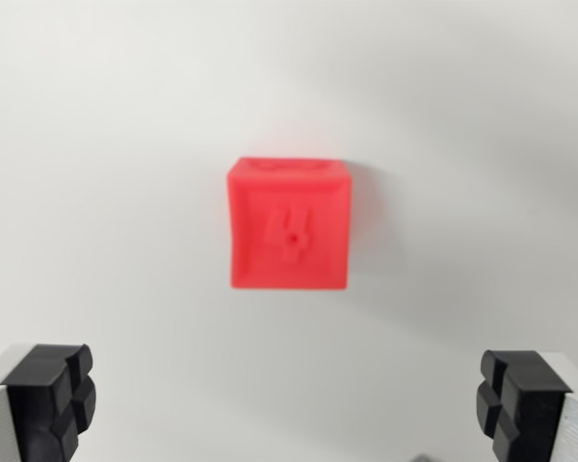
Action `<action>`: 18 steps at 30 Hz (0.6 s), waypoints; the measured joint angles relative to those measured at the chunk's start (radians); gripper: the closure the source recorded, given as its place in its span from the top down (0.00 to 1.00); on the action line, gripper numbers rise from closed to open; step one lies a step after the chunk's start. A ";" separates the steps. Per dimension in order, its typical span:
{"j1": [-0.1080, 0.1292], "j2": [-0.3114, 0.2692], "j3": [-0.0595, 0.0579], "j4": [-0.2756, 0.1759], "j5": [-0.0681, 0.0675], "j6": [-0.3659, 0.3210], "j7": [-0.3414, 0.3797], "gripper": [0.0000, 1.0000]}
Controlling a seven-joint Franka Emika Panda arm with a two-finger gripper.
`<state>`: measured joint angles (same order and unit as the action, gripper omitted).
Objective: Destack cube
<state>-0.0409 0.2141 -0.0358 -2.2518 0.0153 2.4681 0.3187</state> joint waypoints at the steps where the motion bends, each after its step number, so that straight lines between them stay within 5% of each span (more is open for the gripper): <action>1: 0.000 -0.005 0.000 0.001 0.000 -0.005 0.000 1.00; 18: 0.000 -0.127 0.000 0.046 -0.007 -0.173 0.005 1.00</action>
<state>-0.0409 0.0872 -0.0359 -2.2055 0.0086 2.2956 0.3233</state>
